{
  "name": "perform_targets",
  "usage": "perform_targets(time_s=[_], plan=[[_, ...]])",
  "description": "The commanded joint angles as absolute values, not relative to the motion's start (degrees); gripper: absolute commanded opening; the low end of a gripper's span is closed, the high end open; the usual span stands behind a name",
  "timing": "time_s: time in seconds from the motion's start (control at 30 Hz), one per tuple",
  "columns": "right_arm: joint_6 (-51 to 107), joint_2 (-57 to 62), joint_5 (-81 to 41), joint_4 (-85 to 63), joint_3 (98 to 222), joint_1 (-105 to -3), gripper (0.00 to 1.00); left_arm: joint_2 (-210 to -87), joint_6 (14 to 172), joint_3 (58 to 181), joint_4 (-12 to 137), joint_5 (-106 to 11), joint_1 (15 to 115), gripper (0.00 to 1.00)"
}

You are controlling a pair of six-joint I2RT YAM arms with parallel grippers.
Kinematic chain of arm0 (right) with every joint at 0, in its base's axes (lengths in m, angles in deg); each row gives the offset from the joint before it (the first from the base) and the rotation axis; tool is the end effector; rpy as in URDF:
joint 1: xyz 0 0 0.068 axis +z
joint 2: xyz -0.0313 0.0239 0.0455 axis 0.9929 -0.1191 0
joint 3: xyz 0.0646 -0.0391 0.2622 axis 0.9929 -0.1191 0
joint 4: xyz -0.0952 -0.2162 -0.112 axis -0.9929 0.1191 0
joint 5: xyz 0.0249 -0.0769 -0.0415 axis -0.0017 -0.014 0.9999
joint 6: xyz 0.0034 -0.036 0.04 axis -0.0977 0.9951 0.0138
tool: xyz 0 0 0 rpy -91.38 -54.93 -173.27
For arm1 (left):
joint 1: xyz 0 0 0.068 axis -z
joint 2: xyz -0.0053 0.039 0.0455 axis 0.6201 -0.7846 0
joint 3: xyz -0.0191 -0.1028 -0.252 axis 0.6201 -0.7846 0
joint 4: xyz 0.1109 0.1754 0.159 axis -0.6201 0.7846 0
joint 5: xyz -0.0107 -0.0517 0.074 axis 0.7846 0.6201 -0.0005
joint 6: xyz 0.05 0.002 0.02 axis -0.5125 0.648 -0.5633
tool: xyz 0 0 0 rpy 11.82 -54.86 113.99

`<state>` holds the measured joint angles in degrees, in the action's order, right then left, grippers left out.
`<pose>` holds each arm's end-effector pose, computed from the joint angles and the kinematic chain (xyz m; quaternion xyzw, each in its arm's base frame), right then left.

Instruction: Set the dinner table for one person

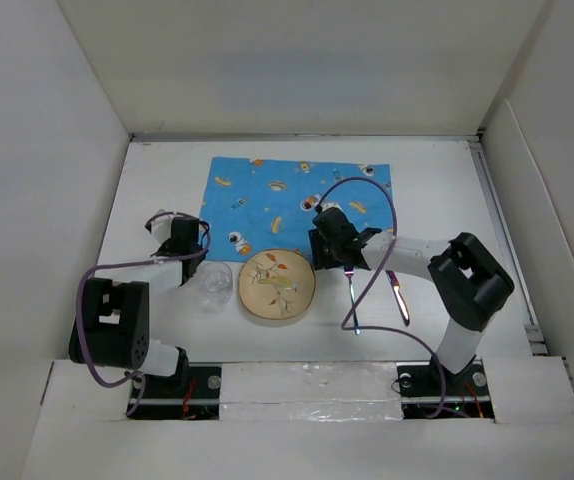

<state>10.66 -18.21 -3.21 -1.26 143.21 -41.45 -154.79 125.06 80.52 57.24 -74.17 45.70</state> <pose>0.2721 0.2349 0.1643 -0.1183 0.9380 0.1084 0.3073 0.2699 -0.0236 0.1583 -0.3396 0.8362 -0.0410 0.4287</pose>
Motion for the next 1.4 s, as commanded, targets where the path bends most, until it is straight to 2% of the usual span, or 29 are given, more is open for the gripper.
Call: perform_targets(time_s=[0.0, 0.13, 0.33, 0.4, 0.43, 0.47, 0.5, 0.53, 0.63, 0.73, 0.77, 0.8, 0.87, 1.03, 1.23, 1.33, 1.37], plan=[[10.36, -14.18, -1.89, 2.37, 141.93, -43.52, 0.47, -150.72, 126.04, 77.66, 57.26, -74.52, 45.44, 0.0], [9.67, -7.41, -2.6, 2.11, 139.74, -44.14, 0.47, -148.17, 126.57, 75.9, 57.17, -75.14, 45.44, 0.0], [5.98, 6.81, -1.19, 0.09, 129.64, -46.07, 0.46, -140.01, 128.41, 74.32, 58.05, -75.84, 46.05, 0.12], [5.36, 9.56, -2.24, -0.79, 126.74, -46.78, 0.34, -134.12, 129.03, 73.71, 57.96, -76.28, 46.05, 0.3], [5.09, 11.74, -3.99, -1.23, 124.99, -47.38, 0.12, -129.92, 128.86, 73.44, 57.79, -76.11, 46.05, 0.43], [4.92, 12.72, -5.14, -1.67, 124.19, -46.87, 0.0, -127.97, 128.85, 73.61, 57.79, -76.1, 46.05, 0.43], [4.83, 13.6, -6.63, -2.02, 123.66, -46.86, 0.0, -126.29, 128.68, 73.88, 57.87, -75.5, 46.58, 0.5], [4.74, 14.4, -8.21, -2.81, 122.35, -44.43, 0.0, -124.54, 128.59, 74.66, 57.87, -74.97, 47.1, 0.52], [1.95, 16.77, -11.39, -5.27, 120.84, -40.37, 0.0, -118.22, 126.93, 77.99, 58.14, -70.41, 47.81, 0.52], [-1.66, 17.22, -14.09, -9.48, 119.08, -35.71, 0.34, -113.64, 124.29, 82.91, 58.93, -59.61, 47.81, 0.5], [-2.89, 16.87, -15.16, -11.15, 118.21, -33.96, 0.55, -112.23, 123.76, 84.41, 60.23, -57.32, 47.81, 0.49], [-4.04, 15.38, -15.69, -14.21, 117.85, -33.42, 0.6, -111.0, 123.32, 85.38, 60.59, -52.51, 47.81, 0.49], [-7.12, 12.57, -15.7, -16.34, 118.11, -33.42, 0.66, -107.3, 121.13, 88.37, 62.26, -48.44, 47.81, 0.49], [-9.14, 1.42, -15.69, -20.13, 120.66, -32.8, 0.66, -102.99, 115.16, 91.72, 68.58, -44.73, 47.81, 0.5], [-12.57, -5.81, -16.04, -25.31, 121.19, -34.82, 0.57, -102.46, 107.15, 90.76, 73.51, -44.73, 47.81, 0.5], [-14.33, -7.39, -16.75, -27.86, 120.05, -36.22, 0.43, -102.46, 104.69, 91.1, 75.0, -44.9, 47.81, 0.51], [-14.51, -7.74, -16.92, -27.95, 119.7, -36.92, 0.34, -102.2, 104.16, 91.37, 75.27, -44.82, 47.81, 0.51]])
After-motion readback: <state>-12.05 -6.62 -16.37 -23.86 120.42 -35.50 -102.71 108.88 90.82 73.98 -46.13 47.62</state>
